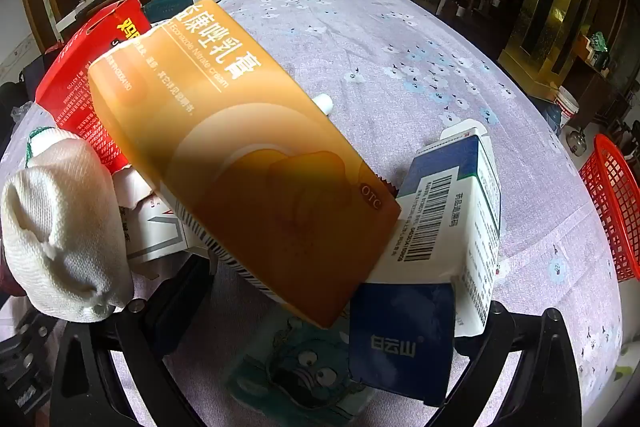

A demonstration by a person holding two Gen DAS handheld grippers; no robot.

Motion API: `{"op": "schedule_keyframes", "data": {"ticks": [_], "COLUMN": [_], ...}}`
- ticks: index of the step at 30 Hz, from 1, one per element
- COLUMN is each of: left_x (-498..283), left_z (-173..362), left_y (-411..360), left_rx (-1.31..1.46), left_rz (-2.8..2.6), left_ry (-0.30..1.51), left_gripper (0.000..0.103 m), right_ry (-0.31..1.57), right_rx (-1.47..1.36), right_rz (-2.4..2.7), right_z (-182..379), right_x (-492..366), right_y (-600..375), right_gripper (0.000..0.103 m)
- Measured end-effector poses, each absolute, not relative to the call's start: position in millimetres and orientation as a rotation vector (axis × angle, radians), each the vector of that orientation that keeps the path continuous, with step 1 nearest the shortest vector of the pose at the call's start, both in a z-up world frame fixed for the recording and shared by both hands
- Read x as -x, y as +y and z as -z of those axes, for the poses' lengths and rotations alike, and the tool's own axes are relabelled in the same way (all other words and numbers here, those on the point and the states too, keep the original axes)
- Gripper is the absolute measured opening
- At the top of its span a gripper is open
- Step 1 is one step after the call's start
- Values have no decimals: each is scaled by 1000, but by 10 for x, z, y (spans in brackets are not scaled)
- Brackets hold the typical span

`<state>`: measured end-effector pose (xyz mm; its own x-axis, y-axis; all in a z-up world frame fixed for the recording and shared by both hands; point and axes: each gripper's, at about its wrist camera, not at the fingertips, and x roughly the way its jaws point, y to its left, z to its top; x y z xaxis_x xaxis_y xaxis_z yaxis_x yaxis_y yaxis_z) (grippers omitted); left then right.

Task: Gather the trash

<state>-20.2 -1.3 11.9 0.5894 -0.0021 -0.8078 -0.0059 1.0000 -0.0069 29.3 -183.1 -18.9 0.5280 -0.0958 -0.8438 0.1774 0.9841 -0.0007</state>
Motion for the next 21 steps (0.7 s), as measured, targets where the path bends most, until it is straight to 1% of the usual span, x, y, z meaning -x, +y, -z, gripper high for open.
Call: {"op": "schedule_keyframes", "data": {"ticks": [2, 6, 10, 16, 21], "left_x": [261, 449, 668, 1030, 1338], "left_z": [-190, -373, -496, -582, -686], "left_y": [-56, -21, -6, -109, -270], "left_rx": [3, 22, 36, 36, 15], "left_rz": [-11, 8, 35, 62, 50], "left_ry": [917, 843, 770, 696, 605], "left_gripper": [103, 103, 103, 103, 103], "right_ry": [1009, 1112, 1097, 996, 855], "right_rx": [-74, -25, -39, -81, -141], "right_rz": [143, 0, -132, -239, -206], "right_z": [186, 123, -30, -377, -576], "right_x": [-292, -172, 176, 731, 1053], "right_y": [-1833, -1897, -1964, -2299, -2539], "right_gripper": [103, 103, 103, 103, 98]}}
